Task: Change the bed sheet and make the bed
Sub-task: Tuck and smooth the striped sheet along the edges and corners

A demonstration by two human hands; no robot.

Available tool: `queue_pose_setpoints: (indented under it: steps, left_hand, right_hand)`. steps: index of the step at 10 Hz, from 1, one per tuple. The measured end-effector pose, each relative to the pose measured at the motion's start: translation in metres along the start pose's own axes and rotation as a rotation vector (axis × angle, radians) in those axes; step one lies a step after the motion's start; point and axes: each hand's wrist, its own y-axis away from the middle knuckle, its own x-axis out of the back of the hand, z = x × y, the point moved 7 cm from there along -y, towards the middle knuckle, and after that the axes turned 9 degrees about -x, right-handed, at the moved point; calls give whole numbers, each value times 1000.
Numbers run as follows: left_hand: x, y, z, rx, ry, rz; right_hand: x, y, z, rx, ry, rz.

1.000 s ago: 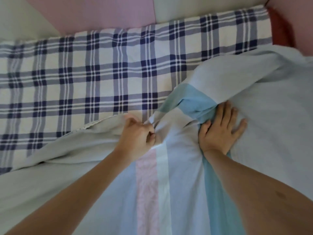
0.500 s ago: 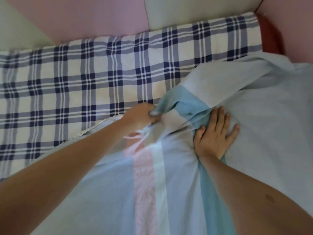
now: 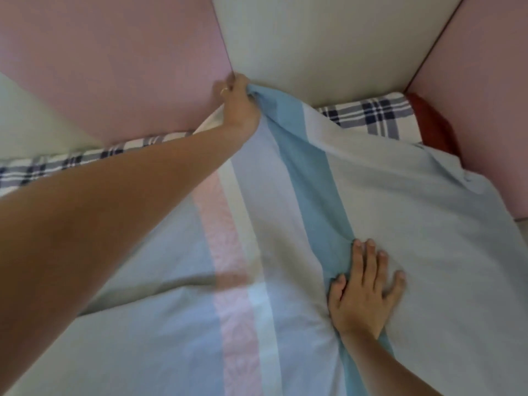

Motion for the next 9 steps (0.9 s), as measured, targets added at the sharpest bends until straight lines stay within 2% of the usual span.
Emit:
queue_pose_setpoints:
  steps: [1, 2, 3, 4, 5, 6, 7, 8, 9]
  left_hand:
    - [-19, -8, 5, 49, 100, 8]
    - [-45, -4, 17, -146, 21, -17]
    - [-70, 5, 18, -225, -48, -125]
    - [-81, 13, 2, -193, -96, -226]
    - [-76, 33, 6, -291, 50, -344]
    - [-40, 110, 1, -430, -27, -229]
    - [-9, 253, -20, -623, -142, -306]
    - [-1, 344, -74, -721, -437, -451]
    - [-1, 328, -126, -422, -592, -463]
  right_hand:
    - [1, -2, -1, 6, 2, 19]
    - [-1, -2, 0, 5, 7, 26]
    - [-1, -3, -1, 14, 6, 40]
    - [-4, -2, 3, 23, 12, 28]
    - [-4, -4, 1, 22, 15, 34]
    - [-3, -5, 0, 22, 11, 31]
    - [-2, -1, 0, 40, 5, 26]
    - [-2, 3, 1, 54, -12, 27]
    - [-4, 2, 2, 85, -34, 44]
